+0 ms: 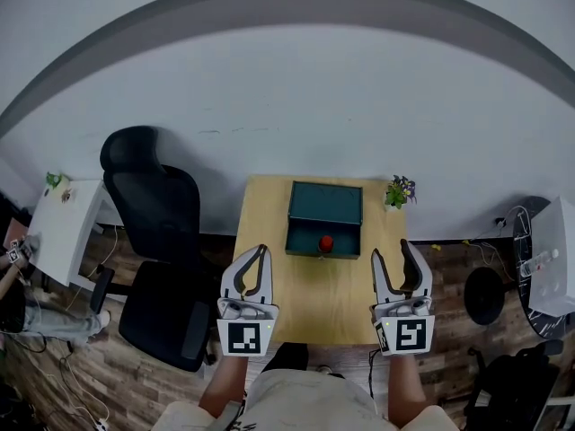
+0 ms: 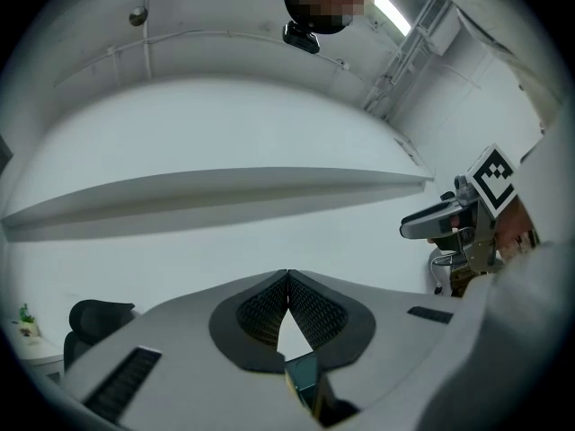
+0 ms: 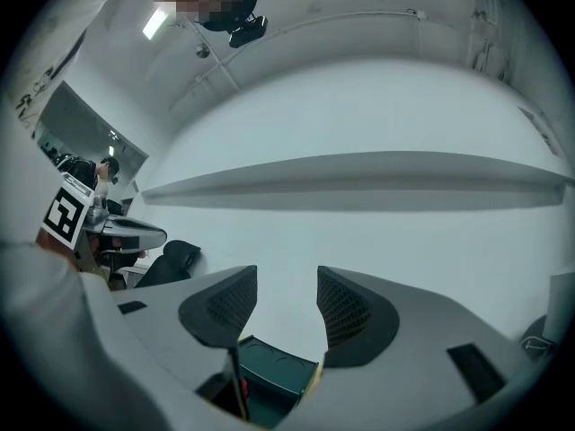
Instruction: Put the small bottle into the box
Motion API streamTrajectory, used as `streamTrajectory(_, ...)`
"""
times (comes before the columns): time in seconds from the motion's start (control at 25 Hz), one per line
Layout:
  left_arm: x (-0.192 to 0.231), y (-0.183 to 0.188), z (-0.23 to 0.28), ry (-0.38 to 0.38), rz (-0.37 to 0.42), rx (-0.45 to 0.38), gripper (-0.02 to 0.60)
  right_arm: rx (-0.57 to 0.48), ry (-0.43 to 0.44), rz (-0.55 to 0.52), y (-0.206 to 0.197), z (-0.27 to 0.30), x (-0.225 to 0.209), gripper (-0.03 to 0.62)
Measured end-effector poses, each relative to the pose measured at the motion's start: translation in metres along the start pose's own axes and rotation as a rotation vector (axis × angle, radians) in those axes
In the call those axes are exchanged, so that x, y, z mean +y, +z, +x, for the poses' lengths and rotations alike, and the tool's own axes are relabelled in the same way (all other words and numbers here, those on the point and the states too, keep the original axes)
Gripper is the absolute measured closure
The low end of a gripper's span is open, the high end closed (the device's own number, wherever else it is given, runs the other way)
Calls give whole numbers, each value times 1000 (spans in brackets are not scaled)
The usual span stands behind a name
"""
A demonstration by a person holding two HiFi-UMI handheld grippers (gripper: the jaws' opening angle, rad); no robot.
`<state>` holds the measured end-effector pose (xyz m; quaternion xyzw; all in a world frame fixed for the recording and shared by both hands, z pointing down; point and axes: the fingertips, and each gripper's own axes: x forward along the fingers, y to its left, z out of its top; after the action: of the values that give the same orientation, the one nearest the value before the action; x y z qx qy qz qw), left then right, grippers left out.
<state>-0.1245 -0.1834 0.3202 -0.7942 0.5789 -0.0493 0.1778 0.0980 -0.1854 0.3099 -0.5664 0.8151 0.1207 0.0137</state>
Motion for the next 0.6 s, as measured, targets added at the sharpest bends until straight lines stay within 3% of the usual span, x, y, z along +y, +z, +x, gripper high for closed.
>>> streamTrajectory(0.36, 1, -2, -8, 29, -66, 13, 574, 8, 4, 7, -2, -8, 2, 372)
streamTrajectory(0.6, -1, -4, -11, 20, -42, 17, 574, 20, -8, 3, -5, -10, 2, 402)
